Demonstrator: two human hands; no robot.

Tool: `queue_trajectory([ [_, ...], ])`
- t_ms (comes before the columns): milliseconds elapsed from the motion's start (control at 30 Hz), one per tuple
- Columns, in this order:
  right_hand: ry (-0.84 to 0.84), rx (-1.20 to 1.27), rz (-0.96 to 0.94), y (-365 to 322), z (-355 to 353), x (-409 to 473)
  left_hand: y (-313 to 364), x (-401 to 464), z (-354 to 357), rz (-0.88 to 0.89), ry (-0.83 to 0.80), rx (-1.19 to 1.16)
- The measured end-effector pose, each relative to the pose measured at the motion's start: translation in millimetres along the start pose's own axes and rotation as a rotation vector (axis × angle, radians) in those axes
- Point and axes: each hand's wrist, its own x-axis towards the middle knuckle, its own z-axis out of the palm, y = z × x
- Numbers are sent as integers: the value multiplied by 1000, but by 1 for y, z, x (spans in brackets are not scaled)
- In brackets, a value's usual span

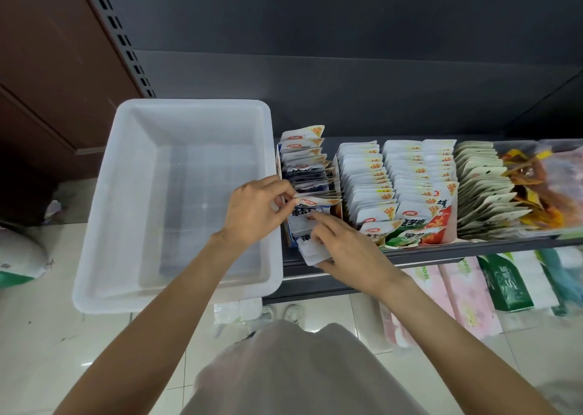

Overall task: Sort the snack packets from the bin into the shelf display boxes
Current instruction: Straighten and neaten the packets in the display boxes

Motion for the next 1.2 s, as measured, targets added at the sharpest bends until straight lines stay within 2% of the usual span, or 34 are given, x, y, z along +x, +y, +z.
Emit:
queue_trajectory([
  [167, -66, 266, 58, -10, -23, -4, -1, 0, 1, -7, 27, -15],
  [233, -47, 173, 54, -10, -21, 8, -1, 1, 2, -6, 28, -18],
  [333, -118, -9, 60, -8, -21, 26, -3, 1, 3, 0, 21, 2],
  [467, -245, -130, -5, -11, -18, 40, -5, 1, 4, 10, 16, 24],
  [533, -244, -220, -59, -11, -12, 43, -7, 1, 4, 1, 23, 13],
  [833, -41, -478, -103, -6, -11, 58, -9, 8, 3, -46, 50, -36],
  [1000, 141, -378, -231, -2, -4, 66, -18, 8, 1, -80, 74, -33],
  [1200, 478, -297, -207, 3, -6, 56, -19, 15, -1, -80, 85, -27],
])
